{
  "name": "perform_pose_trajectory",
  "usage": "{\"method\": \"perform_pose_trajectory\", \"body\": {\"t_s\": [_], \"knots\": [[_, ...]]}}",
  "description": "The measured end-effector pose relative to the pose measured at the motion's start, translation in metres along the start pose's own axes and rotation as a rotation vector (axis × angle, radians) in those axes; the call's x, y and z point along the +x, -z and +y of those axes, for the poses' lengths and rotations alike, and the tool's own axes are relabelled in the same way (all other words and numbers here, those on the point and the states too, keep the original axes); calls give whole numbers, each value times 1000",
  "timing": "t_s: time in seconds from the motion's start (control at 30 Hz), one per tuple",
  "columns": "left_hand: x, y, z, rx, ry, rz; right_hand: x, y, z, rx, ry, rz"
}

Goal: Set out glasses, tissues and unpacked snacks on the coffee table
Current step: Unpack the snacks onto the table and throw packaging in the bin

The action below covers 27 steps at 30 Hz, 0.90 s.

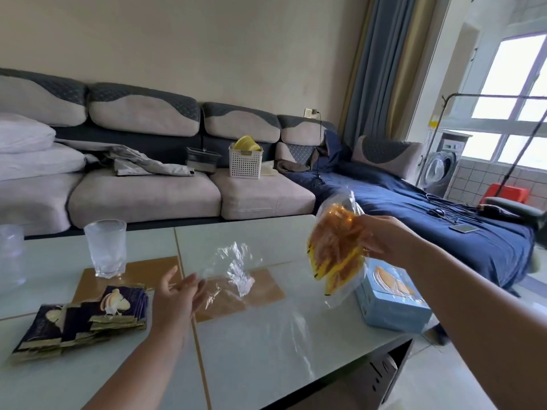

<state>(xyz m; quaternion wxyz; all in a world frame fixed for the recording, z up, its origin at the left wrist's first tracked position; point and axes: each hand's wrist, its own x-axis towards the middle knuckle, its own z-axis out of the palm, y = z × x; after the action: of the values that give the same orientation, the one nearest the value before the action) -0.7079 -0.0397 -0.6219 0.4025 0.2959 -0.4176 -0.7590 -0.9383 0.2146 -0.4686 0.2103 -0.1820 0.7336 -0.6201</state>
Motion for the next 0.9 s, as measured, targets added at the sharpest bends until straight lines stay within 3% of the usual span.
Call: {"method": "perform_pose_trajectory", "body": {"t_s": [0.13,0.27,0.33,0.43,0.6,0.73,0.9], "knots": [[-1,-2,-10,613,-128,-25,2,-16,3,-174,68,64],[-4,-4,-7,1206,-474,-142,4,-21,1,-124,58,-23],[-1,-9,-8,1378,-312,-297,6,-22,-1,-14,28,-63],[1,-18,-17,1282,-37,-400,10,-25,-5,40,0,-79],[2,-26,-28,938,32,-211,5,-29,-16,-31,67,-70],[5,-29,-35,462,305,-131,3,-28,-26,-86,116,9],[7,-21,-33,193,424,-78,2,-26,-42,-156,206,116]]}}
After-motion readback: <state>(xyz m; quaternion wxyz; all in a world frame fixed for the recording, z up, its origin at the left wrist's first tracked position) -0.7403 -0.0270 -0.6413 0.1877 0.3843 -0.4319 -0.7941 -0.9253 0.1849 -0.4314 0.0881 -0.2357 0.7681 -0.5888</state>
